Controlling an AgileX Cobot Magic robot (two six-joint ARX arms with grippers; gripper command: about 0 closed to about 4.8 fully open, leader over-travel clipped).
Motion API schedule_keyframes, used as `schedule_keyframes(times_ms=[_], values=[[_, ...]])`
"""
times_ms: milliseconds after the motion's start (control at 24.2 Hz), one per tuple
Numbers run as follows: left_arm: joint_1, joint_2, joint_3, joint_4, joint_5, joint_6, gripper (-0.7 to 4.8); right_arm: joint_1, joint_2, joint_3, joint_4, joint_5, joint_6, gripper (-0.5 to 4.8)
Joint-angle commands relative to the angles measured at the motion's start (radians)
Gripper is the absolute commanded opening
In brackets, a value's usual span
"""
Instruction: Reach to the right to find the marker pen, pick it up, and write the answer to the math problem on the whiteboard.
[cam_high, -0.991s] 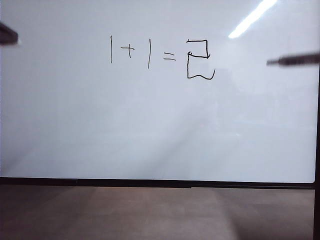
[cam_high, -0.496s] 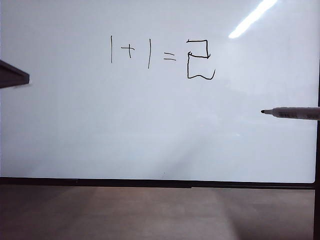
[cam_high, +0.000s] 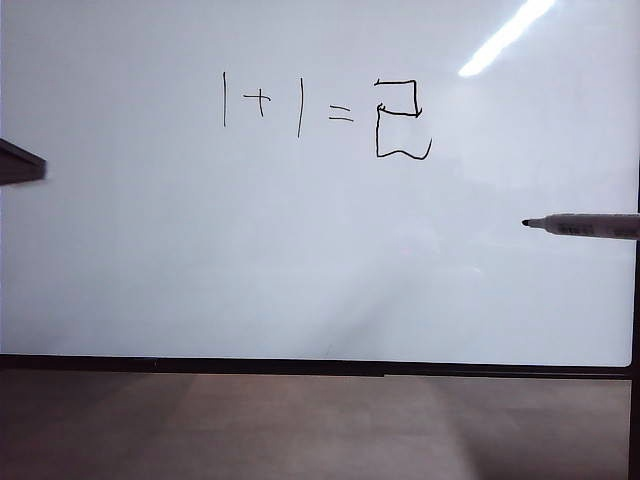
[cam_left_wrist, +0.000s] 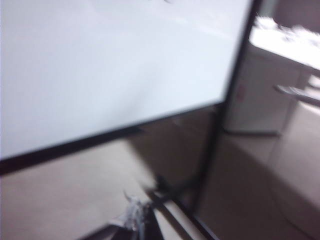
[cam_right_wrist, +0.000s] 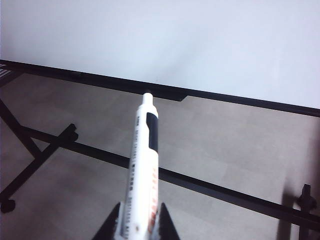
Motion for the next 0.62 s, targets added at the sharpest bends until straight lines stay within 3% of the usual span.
schedule_keyframes(times_ms=[41, 165, 206, 248, 372, 619], values=[[0.243, -0.041, 0.001, 0.007, 0.159, -0.003, -0.04, -0.064, -0.001, -0.004, 0.005, -0.004, 0.003, -0.05], [0.478, -0.037, 0.001, 0.013, 0.15, -0.002, -0.04, -0.237, -0.001, -0.005, 0.005, -0.002, 0.003, -0.05], [0.549, -0.037, 0.001, 0.013, 0.125, -0.002, -0.04, -0.339, -0.001, -0.005, 0.006, -0.002, 0.003, -0.05], [0.588, -0.037, 0.001, 0.013, 0.123, -0.002, -0.04, -0.398, -0.001, -0.005, 0.006, 0.002, 0.003, -0.05], [0.652, -0.037, 0.001, 0.013, 0.123, -0.002, -0.04, -0.539, -0.001, -0.035, 0.103, 0.005, 0.003, -0.05], [0.657, -0.037, 0.001, 0.013, 0.124, -0.002, -0.04, -0.558, -0.001, -0.035, 0.106, 0.005, 0.003, -0.05]])
